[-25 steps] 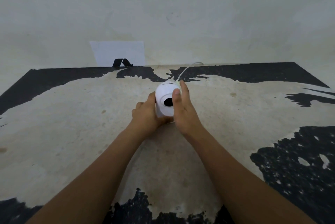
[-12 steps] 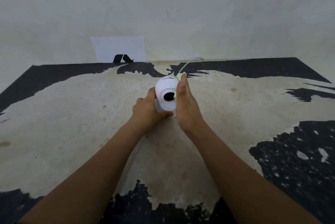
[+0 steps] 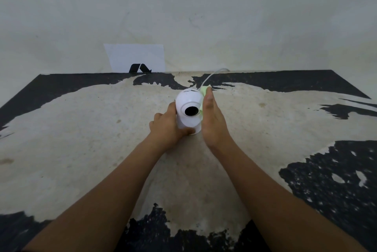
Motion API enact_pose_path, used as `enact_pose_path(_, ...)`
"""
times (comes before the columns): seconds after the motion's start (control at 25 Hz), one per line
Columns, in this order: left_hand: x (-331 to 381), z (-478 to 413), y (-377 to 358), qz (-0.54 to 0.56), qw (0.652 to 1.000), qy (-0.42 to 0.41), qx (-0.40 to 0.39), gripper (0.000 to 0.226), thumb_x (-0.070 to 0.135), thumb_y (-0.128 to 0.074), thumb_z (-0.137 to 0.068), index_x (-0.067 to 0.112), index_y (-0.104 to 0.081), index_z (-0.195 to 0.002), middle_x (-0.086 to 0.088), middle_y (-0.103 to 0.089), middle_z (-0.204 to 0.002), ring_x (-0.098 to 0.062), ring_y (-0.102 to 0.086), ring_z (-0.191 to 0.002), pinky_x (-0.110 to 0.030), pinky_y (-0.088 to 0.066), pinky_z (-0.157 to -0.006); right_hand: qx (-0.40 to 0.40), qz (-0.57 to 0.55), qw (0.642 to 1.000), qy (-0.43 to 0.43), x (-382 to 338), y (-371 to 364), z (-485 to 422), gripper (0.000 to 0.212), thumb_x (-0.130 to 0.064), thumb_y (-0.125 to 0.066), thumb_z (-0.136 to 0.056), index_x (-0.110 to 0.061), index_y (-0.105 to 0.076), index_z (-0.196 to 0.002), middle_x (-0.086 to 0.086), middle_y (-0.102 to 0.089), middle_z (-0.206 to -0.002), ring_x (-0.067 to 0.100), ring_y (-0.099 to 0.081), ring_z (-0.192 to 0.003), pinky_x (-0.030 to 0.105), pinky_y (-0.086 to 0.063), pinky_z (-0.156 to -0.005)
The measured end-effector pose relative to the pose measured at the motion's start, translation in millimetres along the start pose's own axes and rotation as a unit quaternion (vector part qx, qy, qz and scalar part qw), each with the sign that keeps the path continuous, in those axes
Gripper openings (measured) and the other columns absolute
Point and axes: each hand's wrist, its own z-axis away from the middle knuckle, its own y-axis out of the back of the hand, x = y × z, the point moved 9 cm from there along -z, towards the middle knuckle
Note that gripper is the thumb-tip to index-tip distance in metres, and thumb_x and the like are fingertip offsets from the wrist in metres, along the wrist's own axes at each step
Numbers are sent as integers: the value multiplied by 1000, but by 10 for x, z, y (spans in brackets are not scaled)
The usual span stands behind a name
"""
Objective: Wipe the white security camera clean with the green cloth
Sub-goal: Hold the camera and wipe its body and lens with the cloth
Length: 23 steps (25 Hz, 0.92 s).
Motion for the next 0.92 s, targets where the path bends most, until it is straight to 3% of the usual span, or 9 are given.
enact_pose_path(0.08,-13,-10,-2,-3,1000,1,-2,82,45,-72,-72,29,-25,-138,-8,-53,-124,-29,-39,-117,-35,-26,-82,-13,1,999,-33,18,17,-121,93,-84,-15,-72,-28,-40,-142,1,-46,-147,13,-41,-133,29,-30,-110)
enact_pose_path(0.16,-19,-15,-6,-2,1000,0,1,82,45,-72,-71,28,-27,-137,-6,-54,-123,-29,-39,-116,-35,-24,-82,-32,24,997,-71,132,19,-119,103,-89,-12,-63,-27,-48,-137,4,-53,-140,19,-48,-128,34,-35,-108)
enact_pose_path(0.28,-26,-18,-1,0,1000,-1,9,84,46,-73,-69,27,-28,-137,-6,-55,-121,-30,-40,-117,-36,-26,-83,-50,67,993,-81,279,32,43,74,-68,-17,-87,-22,-52,-133,5,-56,-134,20,-50,-124,32,-37,-103)
enact_pose_path(0.44,-34,-15,-25,18,1000,-10,-7,85,48,-72,-67,30,-28,-138,-5,-55,-126,-31,-42,-121,-41,-35,-94,-64,163,984,-38,138,173,229,38,-48,-47,-92,-13,-62,-90,3,-64,-85,21,-59,-81,38,-45,-71)
enact_pose_path(0.52,-35,15,7,47,998,-20,-26,82,46,-66,-66,34,-29,-137,-6,-55,-128,-33,-45,-122,-51,-38,-100,-61,164,984,-28,59,278,306,23,-30,-57,-88,-13,-66,-102,3,-66,-91,18,-61,-82,38,-50,-74)
enact_pose_path(0.6,-55,84,117,66,998,-19,-6,76,39,-57,-71,31,-27,-140,-7,-51,-136,-35,-42,-128,-54,-38,-102,-69,155,985,-21,11,322,399,30,-16,-56,-87,-17,-63,-117,-1,-63,-100,7,-58,-83,28,-50,-69)
enact_pose_path(0.72,-67,349,313,180,983,0,44,61,40,-56,-86,26,-34,-141,0,-47,-137,-21,-43,-127,-43,-38,-105,-83,109,991,-13,-26,270,466,38,-12,-53,-87,-28,-53,-122,-6,-61,-101,5,-57,-82,23,-45,-64)
enact_pose_path(0.84,-13,594,210,331,940,30,-83,39,40,-57,-88,16,-61,-118,2,-67,-114,-7,-61,-101,-24,-48,-88,-124,99,987,-9,-72,128,470,40,-17,-56,-88,-35,-45,-122,2,-62,-101,16,-61,-83,32,-52,-69)
enact_pose_path(0.92,-75,639,99,371,916,53,-139,33,31,-63,-84,4,-68,-104,-9,-74,-102,-16,-67,-91,-29,-51,-85,-152,117,981,-7,-62,44,439,40,-20,-56,-88,-34,-44,-123,1,-61,-101,17,-61,-85,33,-52,-70)
